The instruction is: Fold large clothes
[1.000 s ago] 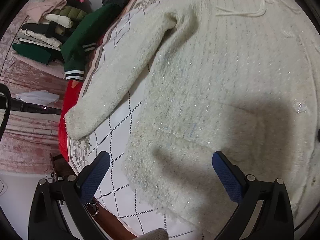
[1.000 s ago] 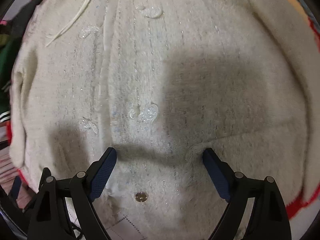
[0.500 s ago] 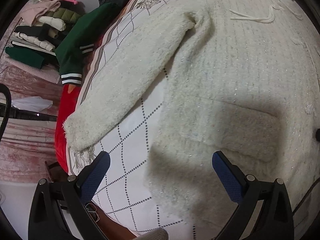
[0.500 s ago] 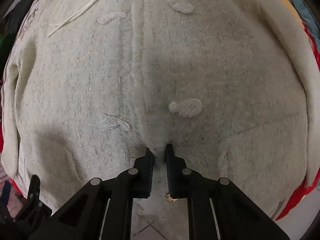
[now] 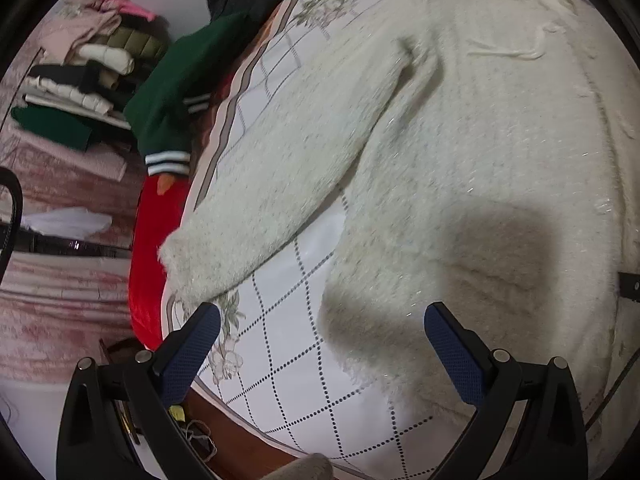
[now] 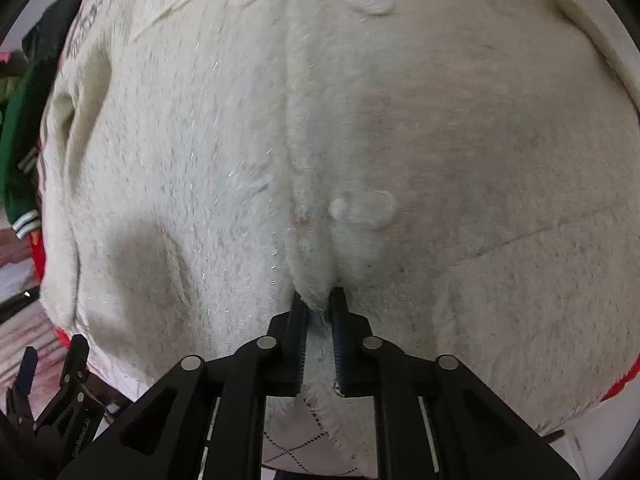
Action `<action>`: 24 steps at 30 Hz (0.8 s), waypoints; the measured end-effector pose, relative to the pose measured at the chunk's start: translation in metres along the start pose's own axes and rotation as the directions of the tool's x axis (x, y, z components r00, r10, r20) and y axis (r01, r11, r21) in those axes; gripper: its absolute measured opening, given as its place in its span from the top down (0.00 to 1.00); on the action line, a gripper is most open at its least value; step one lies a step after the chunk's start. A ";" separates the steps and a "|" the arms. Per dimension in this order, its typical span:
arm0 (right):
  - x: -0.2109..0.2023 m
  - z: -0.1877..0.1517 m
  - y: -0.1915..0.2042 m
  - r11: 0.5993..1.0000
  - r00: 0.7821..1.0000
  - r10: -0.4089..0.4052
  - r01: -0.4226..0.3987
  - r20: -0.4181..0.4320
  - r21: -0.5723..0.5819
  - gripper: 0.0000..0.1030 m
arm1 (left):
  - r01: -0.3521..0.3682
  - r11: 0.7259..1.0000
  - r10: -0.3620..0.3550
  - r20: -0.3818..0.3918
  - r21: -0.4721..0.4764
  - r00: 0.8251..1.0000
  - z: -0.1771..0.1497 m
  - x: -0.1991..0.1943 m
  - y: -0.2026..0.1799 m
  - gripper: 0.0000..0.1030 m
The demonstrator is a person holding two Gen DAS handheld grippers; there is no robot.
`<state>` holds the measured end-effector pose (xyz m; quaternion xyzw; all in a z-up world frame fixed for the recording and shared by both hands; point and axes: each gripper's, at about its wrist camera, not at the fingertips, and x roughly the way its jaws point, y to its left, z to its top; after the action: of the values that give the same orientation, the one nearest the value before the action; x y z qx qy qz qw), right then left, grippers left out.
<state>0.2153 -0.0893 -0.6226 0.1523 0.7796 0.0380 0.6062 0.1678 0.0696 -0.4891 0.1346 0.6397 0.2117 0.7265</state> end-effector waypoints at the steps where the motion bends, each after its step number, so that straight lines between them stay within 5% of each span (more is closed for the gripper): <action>1: -0.004 0.001 -0.009 0.999 0.999 0.037 -0.037 0.007 0.027 0.69 | 0.008 1.000 -0.008 0.017 0.007 1.000 0.003 -0.007 -0.004 0.00; 4: -0.051 -0.016 -0.067 0.978 0.988 0.105 -0.123 0.113 0.166 0.41 | 0.051 0.998 -0.053 0.068 0.030 0.996 0.019 -0.031 -0.032 0.00; 7: -0.085 -0.036 -0.141 0.921 0.961 0.151 -0.222 0.232 0.320 0.35 | 0.110 0.992 -0.115 0.092 0.057 0.989 0.038 -0.053 -0.072 0.00; 10: -0.095 -0.049 -0.220 0.850 0.933 0.105 -0.264 0.345 0.455 0.31 | 0.169 0.980 -0.181 0.124 0.104 0.976 0.056 -0.078 -0.126 0.00; 13: -0.116 -0.076 -0.324 0.726 0.897 0.026 -0.320 0.442 0.608 0.31 | 0.225 0.960 -0.248 0.136 0.167 0.959 0.071 -0.101 -0.184 0.00; 18: -0.101 -0.113 -0.429 0.516 0.846 -0.015 -0.450 0.533 0.729 0.31 | 0.237 0.926 -0.289 0.150 0.293 0.946 0.088 -0.128 -0.273 0.00; 22: -0.070 -0.119 -0.468 0.358 0.778 0.049 -0.599 0.627 0.716 0.30 | 0.226 0.918 -0.287 0.153 0.324 0.946 0.095 -0.138 -0.314 0.00; 24: -0.067 -0.106 -0.463 0.327 0.746 0.047 -0.640 0.664 0.695 0.30 | 0.229 0.919 -0.287 0.144 0.320 0.947 0.096 -0.139 -0.324 0.00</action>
<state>0.0397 -0.5350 -0.6452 0.6264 0.4155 -0.2942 0.5902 0.2939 -0.2727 -0.5050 0.1766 0.6052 0.0007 0.7763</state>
